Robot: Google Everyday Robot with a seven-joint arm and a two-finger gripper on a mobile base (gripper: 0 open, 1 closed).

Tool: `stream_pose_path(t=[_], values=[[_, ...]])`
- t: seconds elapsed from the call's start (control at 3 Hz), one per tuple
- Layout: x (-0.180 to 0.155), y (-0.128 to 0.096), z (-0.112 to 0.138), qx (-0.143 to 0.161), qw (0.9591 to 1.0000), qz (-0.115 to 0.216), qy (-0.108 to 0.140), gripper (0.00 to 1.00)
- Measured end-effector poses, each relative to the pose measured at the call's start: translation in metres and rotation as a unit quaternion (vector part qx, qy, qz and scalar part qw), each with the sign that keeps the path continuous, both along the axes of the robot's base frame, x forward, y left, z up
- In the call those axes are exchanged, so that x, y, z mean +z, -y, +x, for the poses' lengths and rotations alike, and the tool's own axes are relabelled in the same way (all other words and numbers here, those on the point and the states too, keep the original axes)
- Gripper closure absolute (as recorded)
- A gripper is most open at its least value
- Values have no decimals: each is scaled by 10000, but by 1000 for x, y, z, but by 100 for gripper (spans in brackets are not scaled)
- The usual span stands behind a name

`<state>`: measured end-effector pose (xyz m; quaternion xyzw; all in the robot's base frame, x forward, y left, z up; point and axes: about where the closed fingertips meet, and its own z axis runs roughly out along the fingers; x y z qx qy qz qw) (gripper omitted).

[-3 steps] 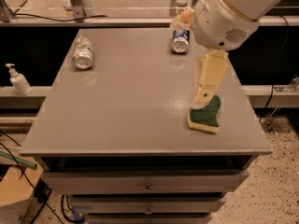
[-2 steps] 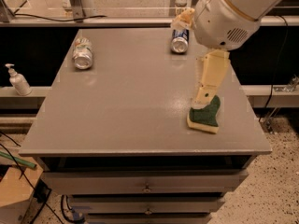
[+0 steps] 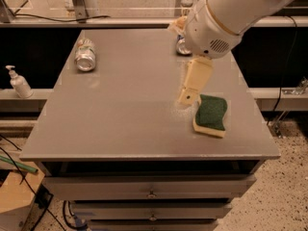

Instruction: Pick 7up can

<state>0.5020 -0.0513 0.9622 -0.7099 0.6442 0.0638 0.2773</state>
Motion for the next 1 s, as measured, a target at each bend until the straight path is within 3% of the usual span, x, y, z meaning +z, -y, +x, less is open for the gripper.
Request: stream_pose_path(t=[0.67,1.0], values=[[-32,-65,64,187,9964,820,64,0],[-38,-95,86,391,9940,1019,64,0]])
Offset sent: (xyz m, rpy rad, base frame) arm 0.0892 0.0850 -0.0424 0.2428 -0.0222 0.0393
